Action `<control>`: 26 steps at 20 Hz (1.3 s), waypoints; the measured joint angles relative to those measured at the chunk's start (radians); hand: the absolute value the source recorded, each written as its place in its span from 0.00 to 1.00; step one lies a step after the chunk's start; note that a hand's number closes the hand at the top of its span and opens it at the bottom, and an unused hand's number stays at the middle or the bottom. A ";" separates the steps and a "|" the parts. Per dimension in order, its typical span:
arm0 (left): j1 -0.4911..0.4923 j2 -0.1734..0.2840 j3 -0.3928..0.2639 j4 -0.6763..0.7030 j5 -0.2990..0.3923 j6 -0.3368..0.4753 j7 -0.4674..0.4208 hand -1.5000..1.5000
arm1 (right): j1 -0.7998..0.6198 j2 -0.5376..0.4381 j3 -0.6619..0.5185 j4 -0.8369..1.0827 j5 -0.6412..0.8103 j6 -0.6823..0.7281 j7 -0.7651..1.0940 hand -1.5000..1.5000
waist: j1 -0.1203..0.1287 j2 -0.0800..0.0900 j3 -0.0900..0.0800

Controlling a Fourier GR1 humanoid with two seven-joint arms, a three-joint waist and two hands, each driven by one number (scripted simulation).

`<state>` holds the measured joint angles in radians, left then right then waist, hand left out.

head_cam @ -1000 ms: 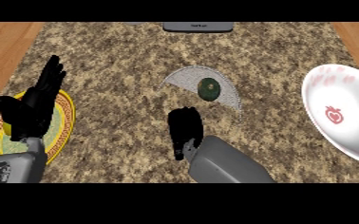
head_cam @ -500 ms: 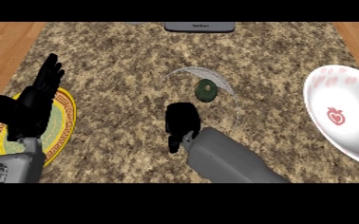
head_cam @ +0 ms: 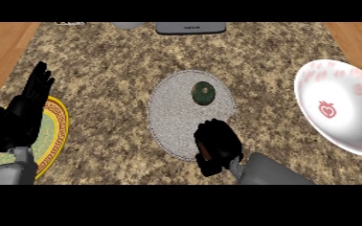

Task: Pick the cupcake from the placemat and place it in the bowl

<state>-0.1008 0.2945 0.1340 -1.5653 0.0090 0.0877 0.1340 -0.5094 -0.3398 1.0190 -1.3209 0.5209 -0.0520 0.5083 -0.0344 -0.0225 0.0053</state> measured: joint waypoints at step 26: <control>0.007 0.006 0.022 -0.018 0.013 -0.025 0.011 0.50 | 0.555 -0.896 -0.845 -0.778 -0.465 -0.351 -0.276 1.00 | -0.011 0.015 -0.004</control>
<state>-0.0938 0.3007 0.1556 -1.5833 0.0216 0.0623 0.1451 0.0457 -1.2355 0.1745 -2.0991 0.0564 -0.4029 0.2321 -0.0453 -0.0075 0.0010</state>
